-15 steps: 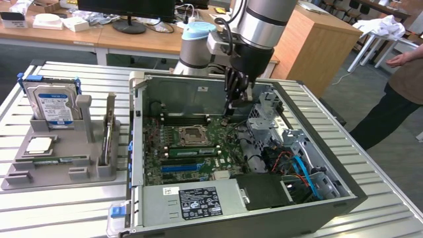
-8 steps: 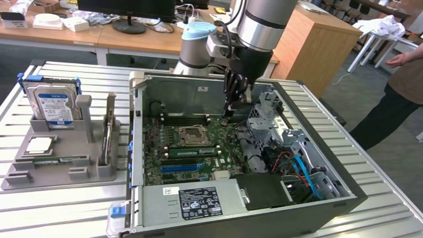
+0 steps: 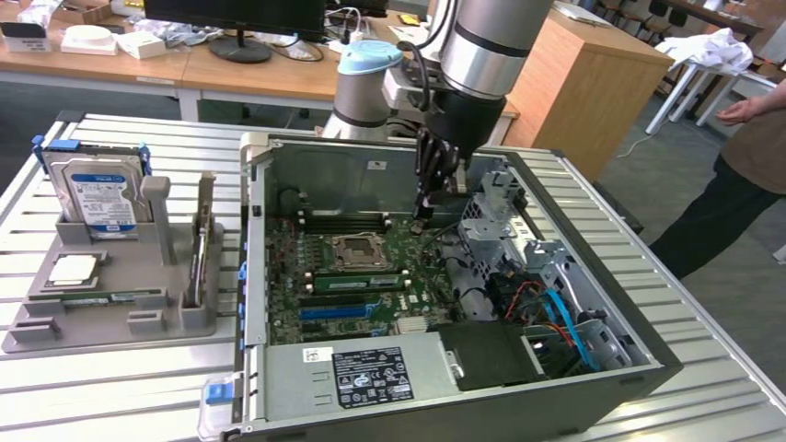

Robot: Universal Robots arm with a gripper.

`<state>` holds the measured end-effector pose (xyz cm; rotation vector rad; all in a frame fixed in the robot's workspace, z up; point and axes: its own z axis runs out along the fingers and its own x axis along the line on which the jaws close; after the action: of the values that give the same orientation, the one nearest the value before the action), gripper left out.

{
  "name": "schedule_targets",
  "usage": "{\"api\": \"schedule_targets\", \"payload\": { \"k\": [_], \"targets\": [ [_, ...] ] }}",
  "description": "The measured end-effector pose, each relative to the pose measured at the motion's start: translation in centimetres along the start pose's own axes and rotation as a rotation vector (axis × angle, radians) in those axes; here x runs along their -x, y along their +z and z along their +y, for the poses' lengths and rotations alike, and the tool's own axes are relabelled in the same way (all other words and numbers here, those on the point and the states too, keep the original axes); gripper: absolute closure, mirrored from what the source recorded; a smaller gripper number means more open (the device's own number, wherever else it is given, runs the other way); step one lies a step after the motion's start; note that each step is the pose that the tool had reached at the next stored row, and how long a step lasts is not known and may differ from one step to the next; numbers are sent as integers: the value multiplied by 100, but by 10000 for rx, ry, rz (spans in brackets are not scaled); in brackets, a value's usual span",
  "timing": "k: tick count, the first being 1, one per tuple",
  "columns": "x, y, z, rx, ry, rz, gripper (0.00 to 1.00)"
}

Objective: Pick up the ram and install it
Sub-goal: 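Press down the ram until it locks into place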

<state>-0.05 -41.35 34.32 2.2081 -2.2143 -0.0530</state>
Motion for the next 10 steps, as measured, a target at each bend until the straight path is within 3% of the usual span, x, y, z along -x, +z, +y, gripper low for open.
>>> {"api": "schedule_targets", "payload": {
  "k": [10],
  "targets": [
    [-1, 92, -3, -1, 0, -1, 90]
  ]
}}
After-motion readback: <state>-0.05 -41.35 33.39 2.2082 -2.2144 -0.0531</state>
